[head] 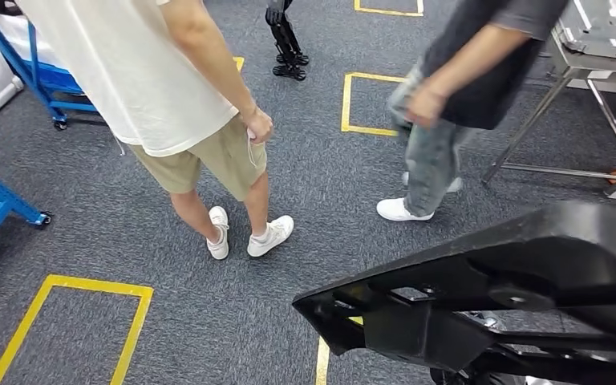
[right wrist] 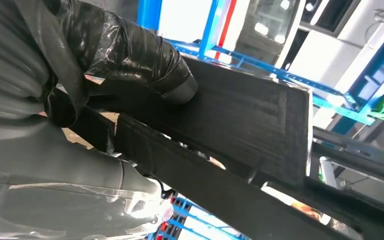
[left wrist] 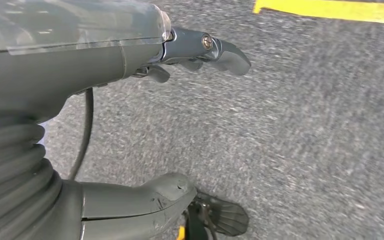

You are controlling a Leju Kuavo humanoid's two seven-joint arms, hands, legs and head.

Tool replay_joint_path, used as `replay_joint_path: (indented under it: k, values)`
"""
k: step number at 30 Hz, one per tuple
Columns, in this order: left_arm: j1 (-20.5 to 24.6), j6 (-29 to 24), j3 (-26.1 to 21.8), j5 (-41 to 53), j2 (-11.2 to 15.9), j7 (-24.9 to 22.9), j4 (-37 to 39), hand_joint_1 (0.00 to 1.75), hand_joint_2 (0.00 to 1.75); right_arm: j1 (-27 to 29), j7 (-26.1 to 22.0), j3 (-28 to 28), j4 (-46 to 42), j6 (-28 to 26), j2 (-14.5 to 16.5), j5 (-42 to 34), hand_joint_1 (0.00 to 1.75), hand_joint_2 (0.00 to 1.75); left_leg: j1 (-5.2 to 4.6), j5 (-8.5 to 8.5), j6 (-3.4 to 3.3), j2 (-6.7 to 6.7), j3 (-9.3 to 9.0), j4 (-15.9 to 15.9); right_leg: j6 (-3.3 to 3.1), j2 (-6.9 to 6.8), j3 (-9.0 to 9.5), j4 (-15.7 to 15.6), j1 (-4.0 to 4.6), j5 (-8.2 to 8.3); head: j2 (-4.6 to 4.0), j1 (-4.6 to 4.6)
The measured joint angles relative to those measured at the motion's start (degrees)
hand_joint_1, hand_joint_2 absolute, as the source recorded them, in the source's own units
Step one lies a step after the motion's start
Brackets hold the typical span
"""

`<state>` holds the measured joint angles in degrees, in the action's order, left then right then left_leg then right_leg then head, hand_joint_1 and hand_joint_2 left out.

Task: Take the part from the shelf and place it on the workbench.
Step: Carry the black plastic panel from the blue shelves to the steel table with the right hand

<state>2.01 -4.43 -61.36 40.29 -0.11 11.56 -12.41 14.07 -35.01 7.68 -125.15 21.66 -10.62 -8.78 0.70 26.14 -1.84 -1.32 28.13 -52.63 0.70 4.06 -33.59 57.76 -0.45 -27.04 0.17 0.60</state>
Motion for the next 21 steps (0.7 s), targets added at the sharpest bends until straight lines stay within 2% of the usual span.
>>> replay_joint_path:
  k: [1,2,3,4,5,6,7,8,9,10,11,13,14,15,17,18,19,20,21]
  values:
    - [0.0,0.0,0.0,0.0,0.0,0.1,0.0,0.0,1.75,-0.3,0.0,0.0,0.2,0.0,0.0,-0.1,1.75,1.75,-0.07,0.13,-0.35,0.74,-0.17,0.5,0.22,-1.82,-1.66,3.6,0.0,-1.96,0.0,-0.02]
    - [-0.2,0.0,0.0,0.0,0.0,0.1,0.0,0.0,1.75,-0.6,0.0,0.0,0.4,0.0,0.1,-0.1,1.75,1.75,-0.21,0.13,-0.53,1.44,-0.12,0.4,0.45,-2.96,-3.64,7.8,0.0,-3.92,0.0,-0.04]
    - [-0.3,0.0,0.0,0.0,0.0,0.2,0.0,0.0,1.75,-0.7,0.0,0.0,0.6,0.0,0.1,-0.2,1.75,1.75,-0.34,0.2,-0.63,2.2,-0.12,0.4,0.61,-3.39,-5.42,11.7,-0.07,-5.31,0.0,-0.04]
    - [-0.4,0.0,0.0,0.0,0.0,0.2,0.0,0.0,1.75,-0.7,0.0,0.1,0.8,0.0,0.1,-0.2,1.75,1.75,-0.44,0.26,-0.68,2.96,-0.13,0.4,0.67,-3.55,-6.49,13.9,-0.12,-5.72,0.0,-0.05]
    - [-0.4,0.0,-0.1,0.0,0.0,0.2,0.0,0.0,1.75,-0.7,0.0,0.1,1.0,0.0,0.2,-0.3,1.75,1.75,-0.52,0.35,-0.72,3.64,-0.19,0.4,0.64,-3.67,-6.41,13.7,-0.13,-4.96,0.0,-0.05]
    - [-0.3,0.0,-0.1,0.0,0.0,0.2,0.0,0.0,1.75,-0.7,0.0,0.1,1.1,0.0,0.2,-0.3,1.75,1.75,-0.59,0.45,-0.71,4.29,-0.32,0.4,0.48,-3.93,-5.07,11.1,-0.08,-3.15,0.0,-0.05]
    - [-0.2,0.0,-0.1,0.0,0.0,0.2,0.0,0.0,1.75,-0.7,0.0,0.1,1.3,0.0,0.2,-0.3,1.75,1.75,-0.64,0.57,-0.66,4.86,-0.49,0.4,0.15,-4.73,-2.85,6.8,0.12,-0.8,0.0,-0.05]
    - [-0.2,0.0,-0.1,0.0,-0.1,0.2,0.0,0.0,1.75,-0.8,0.0,0.1,1.3,0.0,0.2,-0.4,1.75,1.75,-0.73,0.7,-0.57,5.4,-0.64,0.4,-0.28,-6.23,-0.55,2.3,0.6,1.01,0.0,-0.05]
    - [-0.2,0.0,-0.1,0.0,-0.2,0.2,0.0,0.0,1.75,-0.9,0.0,0.1,1.4,0.0,0.2,-0.4,1.75,1.75,-0.82,0.81,-0.47,5.9,-0.65,0.4,-0.7,-7.56,1.09,-1.2,1.1,2.2,0.0,-0.05]
    - [-0.2,0.0,-0.1,0.0,-0.3,0.2,0.0,0.0,1.75,-1.0,0.0,0.1,1.4,0.0,0.2,-0.4,1.75,1.75,-0.92,0.93,-0.31,6.42,-0.6,0.3,-1.04,-8.53,1.91,-3.1,1.56,2.62,0.0,-0.04]
    - [-0.2,0.0,-0.1,0.0,-0.4,0.2,0.0,0.0,1.75,-1.1,0.0,0.2,1.4,0.0,0.2,-0.4,1.75,1.75,-1.01,1.01,-0.16,7.04,-0.54,0.3,-1.26,-8.79,1.99,-3.7,1.88,2.44,0.0,-0.03]
    - [-0.1,0.0,-0.1,0.0,-0.4,0.2,0.0,0.0,1.75,-1.1,0.0,0.2,1.4,0.0,0.2,-0.4,1.75,1.75,-1.08,1.53,0.26,7.96,-0.59,0.1,-1.62,-7.41,1.97,-4.2,1.65,2.46,0.0,-0.02]
    - [-0.1,0.0,-0.1,0.0,-0.5,0.2,0.0,0.0,1.75,-1.2,0.0,0.2,1.5,0.0,0.3,-0.4,1.75,1.75,-1.04,2.31,0.44,7.31,-0.41,-0.7,-1.86,-6.74,2.14,-4.5,1.38,2.51,0.0,-0.02]
    - [0.0,0.0,-0.1,0.0,-0.5,0.2,0.0,0.0,1.75,-1.3,0.0,0.2,1.5,0.0,0.3,-0.5,1.75,1.75,-0.95,3.65,0.64,6.02,0.31,-2.7,-2.12,-6.12,2.31,-4.8,1.09,2.57,0.0,-0.01]
    - [-0.2,0.0,-0.1,0.0,-0.4,0.3,0.0,0.0,1.75,-1.5,0.0,0.3,1.6,0.1,0.4,-0.5,1.75,1.75,-0.66,7.57,0.96,2.79,3.79,-10.8,-2.51,-4.86,2.43,-4.8,0.79,2.58,0.0,0.01]
    - [-0.4,0.0,-0.1,0.0,-0.4,0.4,0.0,0.0,1.75,-1.5,0.0,0.3,1.6,0.1,0.5,-0.5,1.75,1.75,-0.54,9.25,1.14,2.02,5.96,-15.4,-2.59,-4.13,2.4,-4.7,0.74,2.56,0.0,0.03]
    - [-0.5,0.0,-0.1,0.1,-0.4,0.4,0.0,0.0,1.75,-1.5,0.0,0.3,1.7,0.2,0.6,-0.6,1.75,1.75,-0.43,10.0,1.34,1.69,7.59,-18.5,-2.61,-3.33,2.42,-4.5,0.65,2.55,0.0,0.02]
    - [-0.6,0.0,-0.1,0.1,-0.3,0.4,0.0,0.0,1.75,-1.4,0.0,0.4,1.8,0.3,0.6,-0.6,1.75,1.75,-0.29,9.52,1.52,1.58,8.25,-19.4,-2.58,-2.49,2.45,-4.4,0.53,2.53,0.0,0.03]
    - [-0.6,0.0,-0.1,0.2,-0.3,0.5,0.0,0.0,1.75,-1.4,0.0,0.4,1.9,0.5,0.7,-0.7,1.75,1.75,-0.1,7.84,1.7,1.47,7.73,-17.8,-2.52,-1.66,2.5,-4.2,0.38,2.48,0.0,0.03]
